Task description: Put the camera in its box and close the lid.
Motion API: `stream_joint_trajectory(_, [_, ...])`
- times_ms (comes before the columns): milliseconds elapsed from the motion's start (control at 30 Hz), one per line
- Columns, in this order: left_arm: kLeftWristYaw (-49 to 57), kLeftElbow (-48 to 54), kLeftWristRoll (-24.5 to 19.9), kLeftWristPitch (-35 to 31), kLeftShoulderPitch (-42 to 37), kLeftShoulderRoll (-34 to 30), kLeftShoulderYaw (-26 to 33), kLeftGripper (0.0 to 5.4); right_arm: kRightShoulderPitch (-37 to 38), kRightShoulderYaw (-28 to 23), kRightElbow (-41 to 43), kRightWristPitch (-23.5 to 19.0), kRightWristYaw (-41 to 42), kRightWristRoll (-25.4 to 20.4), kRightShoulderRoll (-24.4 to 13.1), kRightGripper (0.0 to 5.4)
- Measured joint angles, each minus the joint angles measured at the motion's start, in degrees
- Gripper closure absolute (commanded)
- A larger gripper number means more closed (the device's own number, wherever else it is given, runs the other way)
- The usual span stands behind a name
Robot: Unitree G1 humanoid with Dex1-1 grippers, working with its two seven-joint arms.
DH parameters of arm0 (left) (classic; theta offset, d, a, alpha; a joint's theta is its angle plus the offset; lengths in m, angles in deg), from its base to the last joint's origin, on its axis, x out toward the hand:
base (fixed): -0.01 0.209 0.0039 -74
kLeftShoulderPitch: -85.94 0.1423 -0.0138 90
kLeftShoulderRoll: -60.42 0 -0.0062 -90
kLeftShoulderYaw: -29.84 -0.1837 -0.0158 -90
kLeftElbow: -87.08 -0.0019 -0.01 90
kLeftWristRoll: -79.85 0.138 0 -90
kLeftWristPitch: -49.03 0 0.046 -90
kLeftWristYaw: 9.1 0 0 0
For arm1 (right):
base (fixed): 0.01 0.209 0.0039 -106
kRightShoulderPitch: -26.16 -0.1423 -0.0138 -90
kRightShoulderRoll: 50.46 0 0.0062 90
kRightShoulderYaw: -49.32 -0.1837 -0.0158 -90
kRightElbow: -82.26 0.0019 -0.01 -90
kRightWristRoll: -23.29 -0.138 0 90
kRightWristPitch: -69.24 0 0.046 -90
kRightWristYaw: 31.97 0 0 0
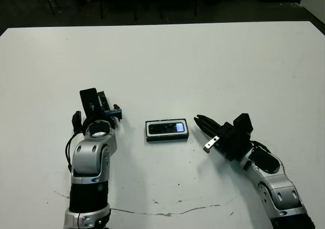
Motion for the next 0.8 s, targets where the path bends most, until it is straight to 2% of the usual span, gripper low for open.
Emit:
stream_joint_trajectory(333, [0.6, 0.0, -0.5, 1.0, 0.9, 0.0, -0.1, 0.01, 0.4, 0.0, 2.6, -3.6, -0.8, 0.1, -0.3, 5.4])
stream_joint_trajectory(533, [1.1, 0.0, -2.6, 3.3, 2.2, -0.2, 1.5, 0.01, 0.5, 0.0, 3.4, -4.3, -1.1, 0.2, -0.6, 5.4])
stream_joint_trajectory(667, [0.7, 0.1, -5.6, 5.1, 3.4, -0.3, 2.4, 0.01, 0.5, 0.0, 4.1, -4.8, -1.3, 0.6, -0.6, 5.4])
stream_joint_trajectory(800, [2.6, -0.4, -6.8, 5.5, 3.1, -0.3, 3.1, 0.45, 0.6, 0.0, 4.1, -4.8, -1.3, 0.9, -0.7, 5.4])
